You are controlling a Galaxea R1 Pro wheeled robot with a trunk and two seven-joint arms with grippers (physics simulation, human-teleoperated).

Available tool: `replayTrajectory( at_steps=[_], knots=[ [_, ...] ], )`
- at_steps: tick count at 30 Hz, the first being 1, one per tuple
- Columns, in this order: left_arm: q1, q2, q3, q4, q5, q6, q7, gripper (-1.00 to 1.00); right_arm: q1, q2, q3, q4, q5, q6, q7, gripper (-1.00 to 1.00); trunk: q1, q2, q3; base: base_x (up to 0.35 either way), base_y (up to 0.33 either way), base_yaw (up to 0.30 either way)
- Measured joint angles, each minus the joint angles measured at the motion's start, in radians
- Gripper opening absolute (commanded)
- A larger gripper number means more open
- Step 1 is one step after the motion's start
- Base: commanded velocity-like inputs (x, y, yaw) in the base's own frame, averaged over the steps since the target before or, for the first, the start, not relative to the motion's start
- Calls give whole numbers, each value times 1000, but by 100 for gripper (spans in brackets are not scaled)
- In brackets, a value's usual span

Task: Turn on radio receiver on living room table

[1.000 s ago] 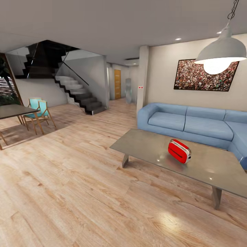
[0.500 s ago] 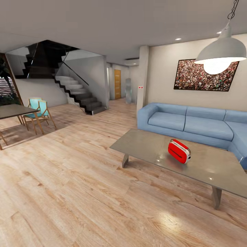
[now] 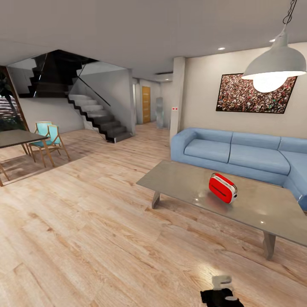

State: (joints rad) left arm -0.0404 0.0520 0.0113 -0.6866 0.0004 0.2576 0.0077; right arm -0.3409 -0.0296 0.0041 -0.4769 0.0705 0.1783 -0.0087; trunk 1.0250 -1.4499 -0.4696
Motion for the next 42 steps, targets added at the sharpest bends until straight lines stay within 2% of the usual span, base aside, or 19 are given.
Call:
replayTrajectory(
  at_steps=[4,7,10,13,21,29,42],
  knots=[
    [-59,2,21,16,1,55,0,100,-57,0,0,0,1,6,1,100,0,0,0,0,0,0],
    [-102,4,61,23,1,72,0,100,-79,0,1,-1,15,8,6,100,0,0,0,0,0,0],
    [-113,3,80,25,2,68,-4,100,-84,0,2,-1,44,1,9,100,0,0,0,0,0,0],
    [-116,-3,88,27,2,40,-4,100,-85,0,2,1,54,-15,9,100,0,0,0,0,0,0],
    [-116,2,84,69,0,22,0,100,-86,-1,1,0,57,-22,3,100,0,0,0,155,-148,-161],
    [-116,2,84,73,-2,20,0,100,-86,-1,1,0,57,-22,3,100,0,0,0,242,-244,-243],
    [-116,-1,84,74,1,20,0,100,-86,0,2,1,57,-22,6,100,0,0,0,245,-249,-21]
  ],
)
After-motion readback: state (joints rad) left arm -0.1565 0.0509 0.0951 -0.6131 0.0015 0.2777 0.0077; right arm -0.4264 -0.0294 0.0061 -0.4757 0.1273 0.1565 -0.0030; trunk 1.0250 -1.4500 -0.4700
